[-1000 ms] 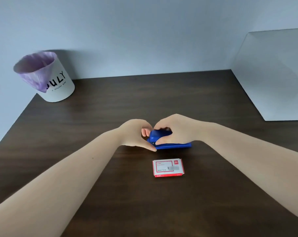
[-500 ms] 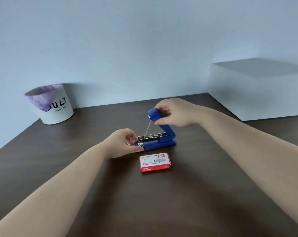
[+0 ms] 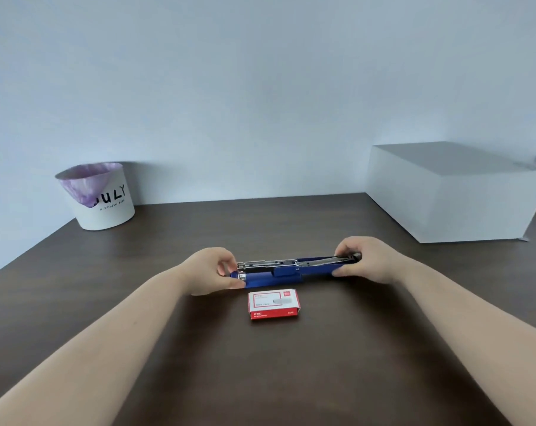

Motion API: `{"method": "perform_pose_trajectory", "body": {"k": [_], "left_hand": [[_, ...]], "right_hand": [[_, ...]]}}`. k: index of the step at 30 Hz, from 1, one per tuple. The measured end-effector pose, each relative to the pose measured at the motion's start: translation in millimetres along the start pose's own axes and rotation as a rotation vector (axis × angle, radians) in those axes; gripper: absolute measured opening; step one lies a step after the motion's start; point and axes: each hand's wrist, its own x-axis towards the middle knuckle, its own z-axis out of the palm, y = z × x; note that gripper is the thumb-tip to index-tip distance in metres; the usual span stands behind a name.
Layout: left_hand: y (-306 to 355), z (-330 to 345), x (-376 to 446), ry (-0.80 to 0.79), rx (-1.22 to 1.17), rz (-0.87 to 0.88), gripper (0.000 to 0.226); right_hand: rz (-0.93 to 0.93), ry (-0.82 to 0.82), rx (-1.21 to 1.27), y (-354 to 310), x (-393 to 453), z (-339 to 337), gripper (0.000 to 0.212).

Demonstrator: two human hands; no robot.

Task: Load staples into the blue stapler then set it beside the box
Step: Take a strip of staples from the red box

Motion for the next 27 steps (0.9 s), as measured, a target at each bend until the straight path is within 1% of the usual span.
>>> {"method": "perform_pose_trajectory", "body": {"k": [2, 5, 8, 10, 12, 14, 15, 17, 19, 21, 24, 27], "left_hand": [[-0.7, -0.7, -0.9, 0.002, 0.002, -0.005, 0.027], [0.4, -2.0, -1.5, 0.010, 0.021, -0.018, 0.029], [2.5, -5.6, -4.3, 0.016, 0.060, -0.023, 0.039], [3.8, -9.4, -7.5, 0.077, 0.068, 0.004, 0.043], [10.7, -14.2, -14.3, 0.187, 0.060, 0.042, 0.035], [22.7, -16.2, -24.5, 0.225, 0.037, 0.078, 0.029], [29.5, -15.1, -30.5, 0.209, 0.024, 0.096, 0.029], [41.0, -8.1, -42.0, 0.150, 0.007, 0.140, 0.036], [48.7, 1.6, -50.7, 0.086, 0.028, 0.188, 0.056], [51.3, 11.3, -53.4, 0.019, 0.114, 0.207, 0.070], [50.6, 21.1, -51.0, -0.008, 0.230, 0.187, 0.071], [45.9, 27.4, -48.0, 0.019, 0.210, 0.179, 0.056]], "right_hand": [[-0.006, 0.020, -0.005, -0.8, 2.6, 1.3, 0.024], [-0.003, 0.000, -0.036, -3.7, 3.8, 0.8, 0.024], [0.000, -0.023, -0.052, -7.1, 2.4, 1.0, 0.025], [-0.002, -0.028, -0.055, -10.0, 1.4, 0.8, 0.026], [-0.002, -0.040, -0.067, -11.6, 1.5, 0.1, 0.027], [0.003, -0.050, -0.059, -12.8, 1.6, -0.5, 0.028], [0.003, -0.037, -0.046, -13.9, 1.5, -0.7, 0.028], [-0.012, 0.057, -0.015, -18.6, -1.0, -0.1, 0.024], [-0.042, 0.180, -0.017, -26.7, -6.4, 1.8, 0.018], [-0.077, 0.237, -0.046, -36.9, -13.0, 5.5, 0.017], [-0.106, 0.195, -0.064, -49.7, -22.5, 13.5, 0.016], [-0.114, 0.118, -0.064, -57.4, -27.0, 23.2, 0.014]]}}
